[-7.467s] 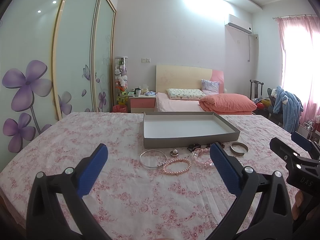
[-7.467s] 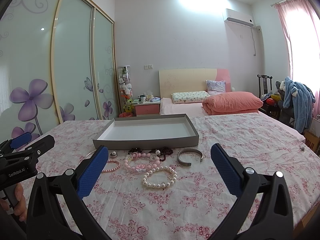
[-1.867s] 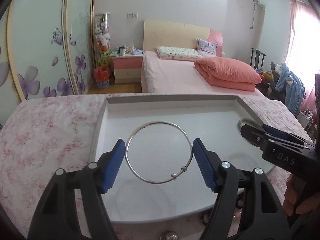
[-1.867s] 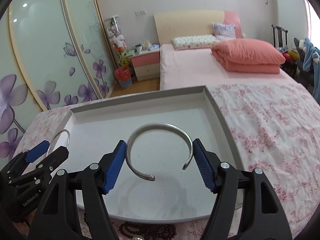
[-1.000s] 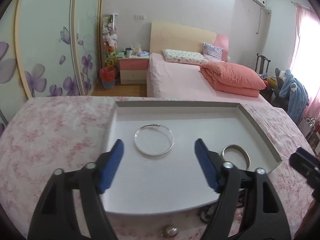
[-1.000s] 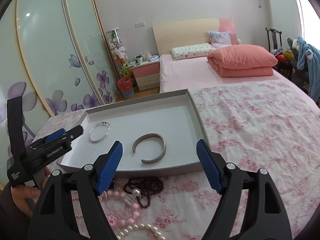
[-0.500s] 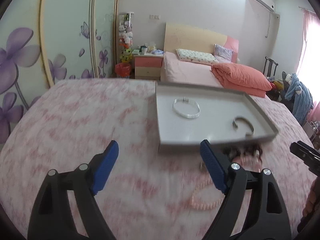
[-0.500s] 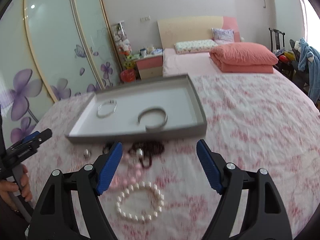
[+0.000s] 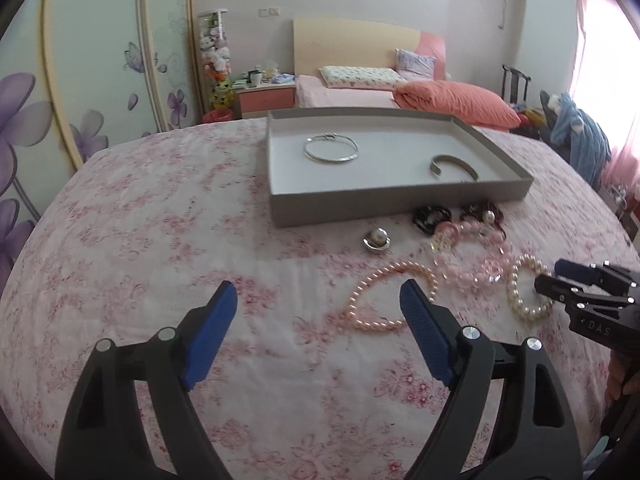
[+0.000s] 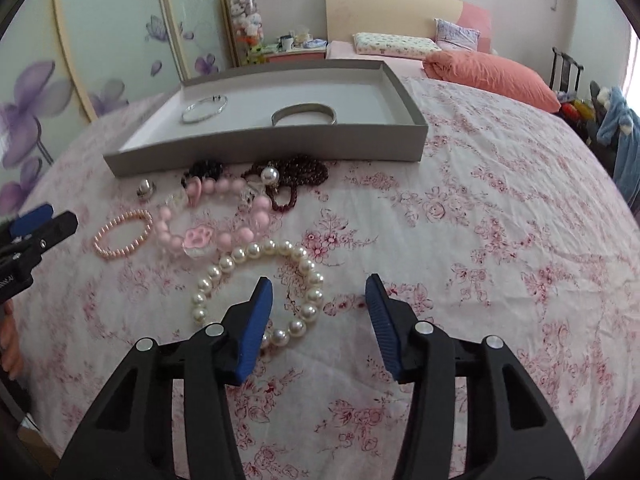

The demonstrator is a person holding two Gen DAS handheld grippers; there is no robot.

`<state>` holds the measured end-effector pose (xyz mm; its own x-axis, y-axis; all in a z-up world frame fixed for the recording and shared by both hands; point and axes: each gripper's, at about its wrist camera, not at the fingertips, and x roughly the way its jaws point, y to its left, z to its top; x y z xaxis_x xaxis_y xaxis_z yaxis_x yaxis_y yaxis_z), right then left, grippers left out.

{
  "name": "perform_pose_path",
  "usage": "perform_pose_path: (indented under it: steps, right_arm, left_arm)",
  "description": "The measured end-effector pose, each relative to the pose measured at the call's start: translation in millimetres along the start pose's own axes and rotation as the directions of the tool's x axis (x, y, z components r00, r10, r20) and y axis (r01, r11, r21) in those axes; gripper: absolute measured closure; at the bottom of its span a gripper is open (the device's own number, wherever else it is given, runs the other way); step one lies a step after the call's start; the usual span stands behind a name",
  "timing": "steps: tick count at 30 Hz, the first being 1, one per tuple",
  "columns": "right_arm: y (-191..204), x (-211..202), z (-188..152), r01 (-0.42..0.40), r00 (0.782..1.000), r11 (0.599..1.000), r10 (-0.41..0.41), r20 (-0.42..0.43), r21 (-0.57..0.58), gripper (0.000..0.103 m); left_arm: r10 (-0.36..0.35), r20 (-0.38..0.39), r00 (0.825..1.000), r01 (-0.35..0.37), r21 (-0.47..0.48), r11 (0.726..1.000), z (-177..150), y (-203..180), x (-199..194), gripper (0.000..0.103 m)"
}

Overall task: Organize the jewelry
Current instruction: 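Grasp the pink pearl bracelet with the left tool while the right grasps the white pearl bracelet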

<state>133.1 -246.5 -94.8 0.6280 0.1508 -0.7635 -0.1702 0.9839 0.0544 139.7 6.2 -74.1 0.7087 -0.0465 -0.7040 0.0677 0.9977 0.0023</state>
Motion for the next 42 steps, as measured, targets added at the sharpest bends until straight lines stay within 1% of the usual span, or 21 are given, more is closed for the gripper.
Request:
perform_pose_path:
  steps: [1,2,4,6,8,9,11,14,18,21,23,24,27,31,37,42]
  right_arm:
    - [0.1,0.0,-1.1,0.008,1.000,1.000,-0.008,0.000,-0.011,0.065]
    - [0.1,-0.7,-1.8,0.011,1.000,1.000,-0.011,0.001,-0.018,0.069]
    - [-3.7,-1.8,-2.1,0.021,1.000,1.000,-0.021,0.003,-0.014,0.084]
    - [-10.7,-1.5,-2.0,0.035,0.999,0.999,-0.035,0.005,0.008,0.087]
    - [-17.3,-1.4,-1.5,0.044,0.999,0.998,-0.044,0.005,0.033,0.089]
    - [-18.7,-1.5,-1.5,0.042,0.999,0.998,-0.042,0.005,0.037,0.089]
    - [-18.7,-1.8,-1.6,0.043,0.999,0.999,-0.043,0.005,0.034,0.089]
    - [-16.9,-1.4,-1.0,0.052,0.999,0.998,-0.052,0.004,0.026,0.089]
    - [-17.0,-1.3,-0.6,0.052,0.999,0.998,-0.052,0.004,0.026,0.089]
    - [-17.0,-1.4,-0.8,0.052,0.999,0.998,-0.052,0.004,0.026,0.089]
    - [-17.1,-1.4,-0.8,0.049,0.999,0.998,-0.049,0.004,0.029,0.088]
    - [-17.3,-1.0,-0.3,0.046,0.999,0.998,-0.046,0.004,0.031,0.088]
    - [-18.3,-0.3,0.7,0.042,0.999,0.999,-0.042,0.004,0.034,0.088]
    - [-18.0,-0.1,0.8,0.041,0.999,0.999,-0.041,0.004,0.035,0.088]
    - [-18.3,0.2,0.4,0.037,0.999,0.999,-0.038,0.004,0.038,0.088]
    - [-18.8,0.3,0.3,0.036,0.999,0.999,-0.036,0.004,0.039,0.088]
  left_arm:
    - [0.001,-0.007,1.000,-0.001,0.010,1.000,-0.4,-2.4,2.2,0.021]
    - [0.001,-0.013,1.000,0.000,0.016,1.000,-0.4,-3.9,4.2,0.022]
    - [0.005,-0.028,1.000,-0.004,0.031,0.999,-0.7,-9.5,9.8,0.022]
    - [0.006,-0.040,0.999,-0.004,0.048,0.999,-0.7,-13.4,15.4,0.027]
    - [0.008,-0.054,0.998,-0.005,0.063,0.998,-1.9,-17.3,20.3,0.033]
    - [0.009,-0.064,0.998,-0.005,0.072,0.997,-2.5,-19.4,23.1,0.035]
    - [0.004,-0.088,0.996,0.003,0.085,0.996,-2.5,-22.5,28.4,0.044]
    - [0.012,-0.106,0.994,-0.001,0.103,0.995,-1.7,-26.5,33.8,0.049]
    - [0.012,-0.120,0.993,0.003,0.121,0.993,0.7,-31.1,39.0,0.053]
    - [-0.004,-0.131,0.991,0.019,0.112,0.994,4.5,-30.2,42.4,0.067]
    - [0.009,-0.133,0.991,0.006,0.108,0.994,4.5,-28.4,42.0,0.087]
    - [0.024,-0.134,0.991,-0.009,0.112,0.994,3.4,-26.7,40.8,0.089]
    - [0.047,-0.130,0.990,-0.032,0.110,0.993,-2.7,-18.8,36.4,0.089]
    - [0.056,-0.139,0.989,-0.045,0.082,0.996,-7.2,-8.8,30.9,0.089]
    - [0.026,-0.133,0.991,-0.017,0.064,0.998,-12.1,-6.4,26.5,0.088]
    - [0.020,-0.125,0.992,-0.012,0.067,0.998,-13.2,-7.7,26.2,0.088]
